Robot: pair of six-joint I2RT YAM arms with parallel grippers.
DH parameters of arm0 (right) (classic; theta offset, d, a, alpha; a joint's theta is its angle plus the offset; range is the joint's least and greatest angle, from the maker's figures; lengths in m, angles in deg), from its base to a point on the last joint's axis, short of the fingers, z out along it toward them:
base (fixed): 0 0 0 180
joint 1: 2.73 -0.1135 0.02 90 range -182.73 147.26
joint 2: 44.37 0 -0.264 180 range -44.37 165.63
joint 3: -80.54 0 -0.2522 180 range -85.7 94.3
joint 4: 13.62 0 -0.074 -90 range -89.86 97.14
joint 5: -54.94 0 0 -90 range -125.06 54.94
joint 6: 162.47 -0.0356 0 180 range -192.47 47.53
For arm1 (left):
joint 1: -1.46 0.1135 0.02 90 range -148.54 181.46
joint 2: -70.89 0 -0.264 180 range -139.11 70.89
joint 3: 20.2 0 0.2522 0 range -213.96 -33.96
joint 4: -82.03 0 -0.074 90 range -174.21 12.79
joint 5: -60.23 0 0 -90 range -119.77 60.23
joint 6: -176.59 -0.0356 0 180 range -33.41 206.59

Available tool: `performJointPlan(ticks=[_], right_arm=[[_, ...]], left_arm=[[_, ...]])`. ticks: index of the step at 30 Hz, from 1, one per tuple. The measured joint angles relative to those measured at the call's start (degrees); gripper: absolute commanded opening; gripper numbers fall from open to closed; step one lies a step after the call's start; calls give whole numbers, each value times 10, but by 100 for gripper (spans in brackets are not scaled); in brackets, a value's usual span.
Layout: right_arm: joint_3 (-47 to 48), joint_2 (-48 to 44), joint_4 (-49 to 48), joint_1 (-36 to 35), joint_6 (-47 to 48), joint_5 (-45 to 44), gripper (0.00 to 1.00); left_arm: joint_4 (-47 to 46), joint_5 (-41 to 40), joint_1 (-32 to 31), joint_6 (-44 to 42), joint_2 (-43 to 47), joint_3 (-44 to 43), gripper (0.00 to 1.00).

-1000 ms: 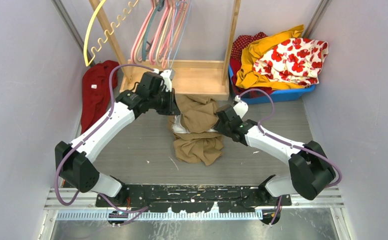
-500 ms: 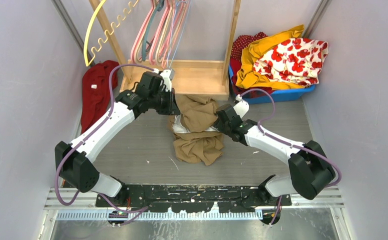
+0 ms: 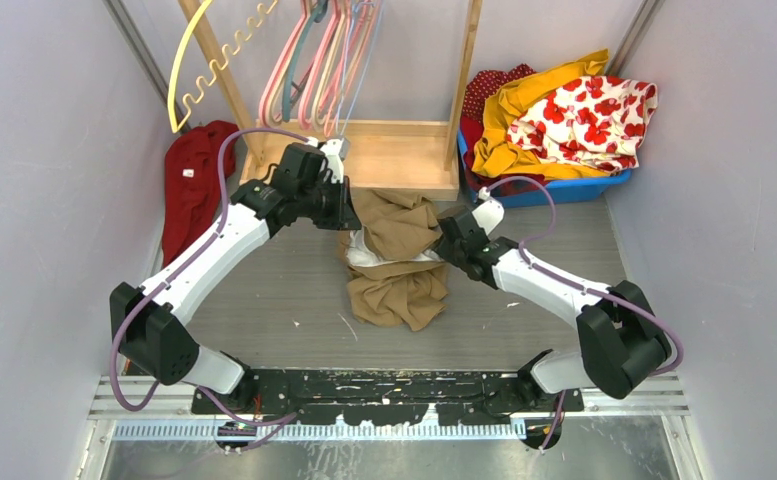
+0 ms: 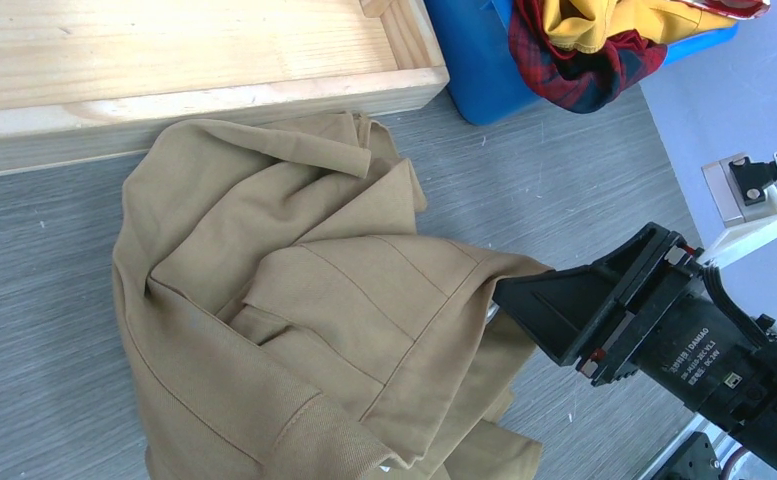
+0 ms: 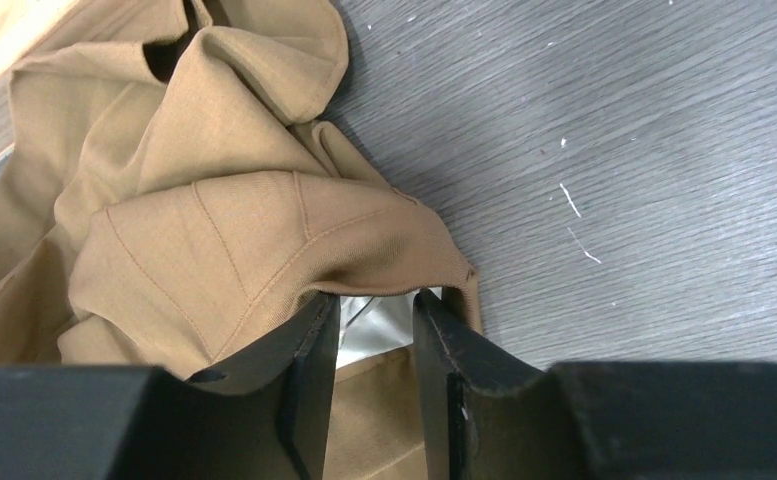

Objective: Place the skirt on the hanger
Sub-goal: Flatten out the skirt at the center of the board.

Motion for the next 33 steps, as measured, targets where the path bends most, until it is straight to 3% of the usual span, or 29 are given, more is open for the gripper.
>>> performJointPlan(ticks=[10,15,23,33], right_arm=[[-4,15,-14,10,0,5,19],[-7,23,-18,10,1,12,2],[-7,11,-18,10,8,18,1],[19,-99,29,10,36,18,1]], left_arm=[[0,0,0,0,0,0,0],[0,0,0,0,-1,0,0],[3,2,13,0,-2,0,0],[37,6,46,-6,-1,-23,0]])
